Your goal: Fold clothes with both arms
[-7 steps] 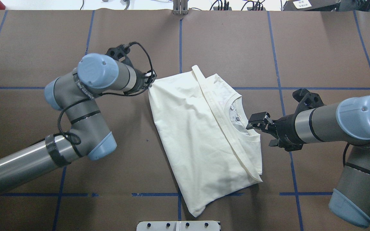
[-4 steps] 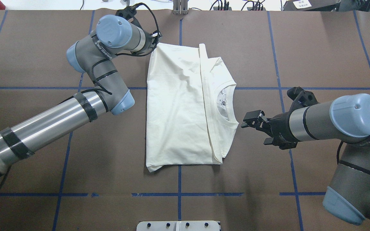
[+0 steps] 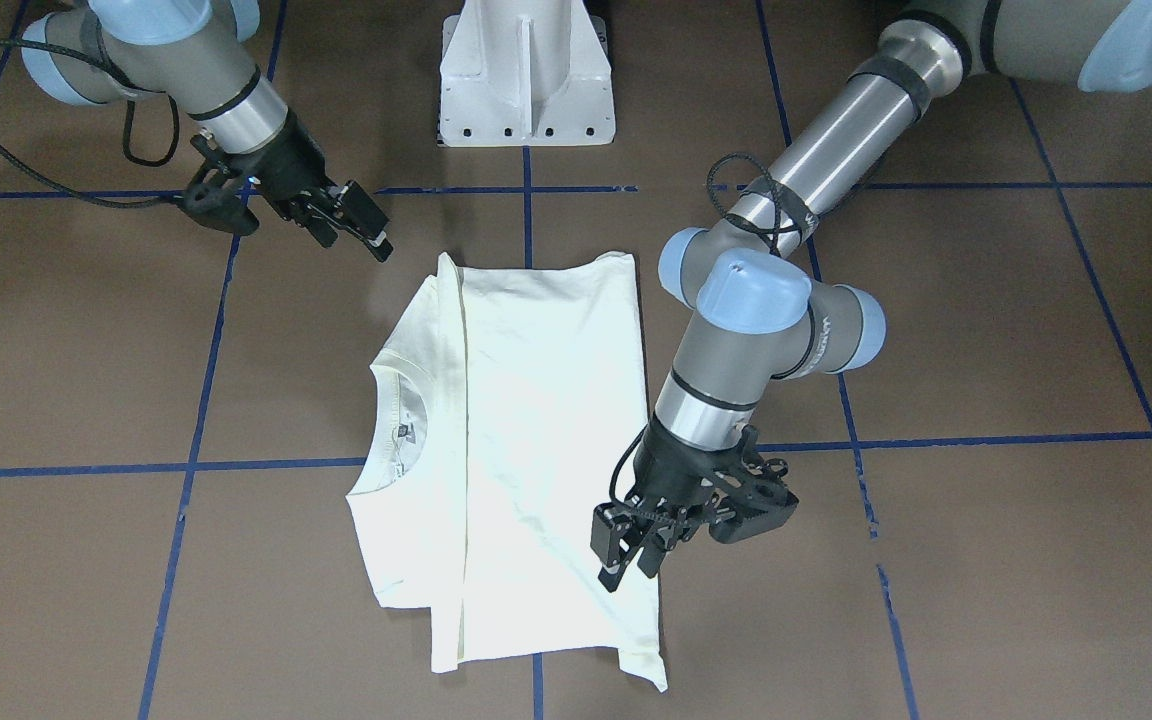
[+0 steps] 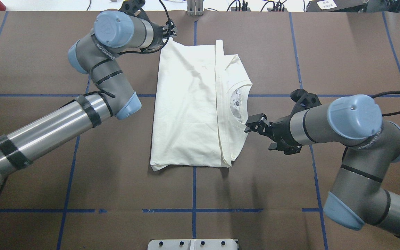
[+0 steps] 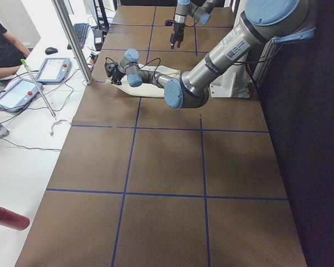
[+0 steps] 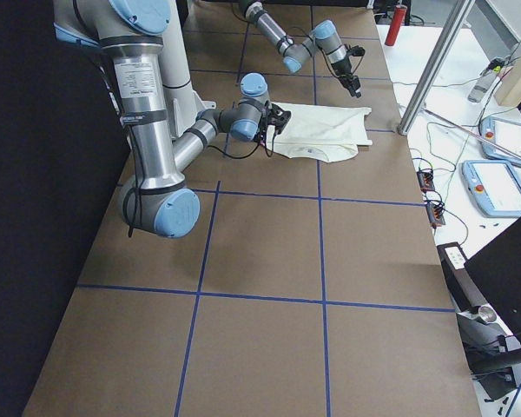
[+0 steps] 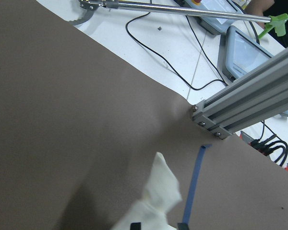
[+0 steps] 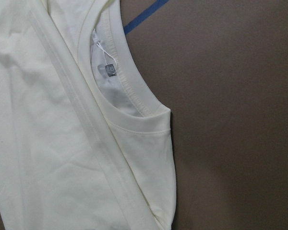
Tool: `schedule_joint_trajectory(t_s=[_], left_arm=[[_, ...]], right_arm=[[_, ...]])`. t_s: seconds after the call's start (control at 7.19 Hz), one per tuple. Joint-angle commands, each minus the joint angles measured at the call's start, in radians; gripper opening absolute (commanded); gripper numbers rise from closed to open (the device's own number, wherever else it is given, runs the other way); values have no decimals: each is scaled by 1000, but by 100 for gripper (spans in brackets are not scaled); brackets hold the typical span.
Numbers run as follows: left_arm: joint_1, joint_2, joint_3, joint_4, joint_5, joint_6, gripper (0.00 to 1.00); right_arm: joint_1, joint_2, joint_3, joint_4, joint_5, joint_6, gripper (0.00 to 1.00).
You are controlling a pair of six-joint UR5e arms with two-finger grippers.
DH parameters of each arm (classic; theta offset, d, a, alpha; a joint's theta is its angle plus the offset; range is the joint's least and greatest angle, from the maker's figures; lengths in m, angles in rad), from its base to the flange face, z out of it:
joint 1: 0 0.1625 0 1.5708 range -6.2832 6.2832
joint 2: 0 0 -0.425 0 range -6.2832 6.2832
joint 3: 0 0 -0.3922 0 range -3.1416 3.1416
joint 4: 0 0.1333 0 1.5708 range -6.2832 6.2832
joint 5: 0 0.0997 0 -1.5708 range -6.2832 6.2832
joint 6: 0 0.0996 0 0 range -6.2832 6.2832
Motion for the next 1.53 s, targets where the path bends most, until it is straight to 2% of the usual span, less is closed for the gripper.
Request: schedule_joint_trajectory(t_s=[0.0,0.14,0.42,0.56,0.7,0.84,1.39], left_arm=[[2,199,-299,9,-71,1,62],[0,250,-345,-1,-85,3,62],[-1,260,-345,-8,-84,3,62],[-1,260,-345,-6,-84,3,62],[-1,260,-345,-6,-84,1,62],[0,260,-344,-6,-84,1,62],[0,260,-344,-6,-84,1,62]], right_arm=[[-26,142,-110,-136,-2,-169,100],[-48,193,-138,-245,-4,-324,100],[-88,296,-211,-380,-48,-556,100],[-102,353,-245,-455,-78,-625,100],[-105,393,-304,-473,-80,-676,100],[-106,405,-354,-473,-80,-701,100],[-85,378,-343,-579,-82,-819,100]])
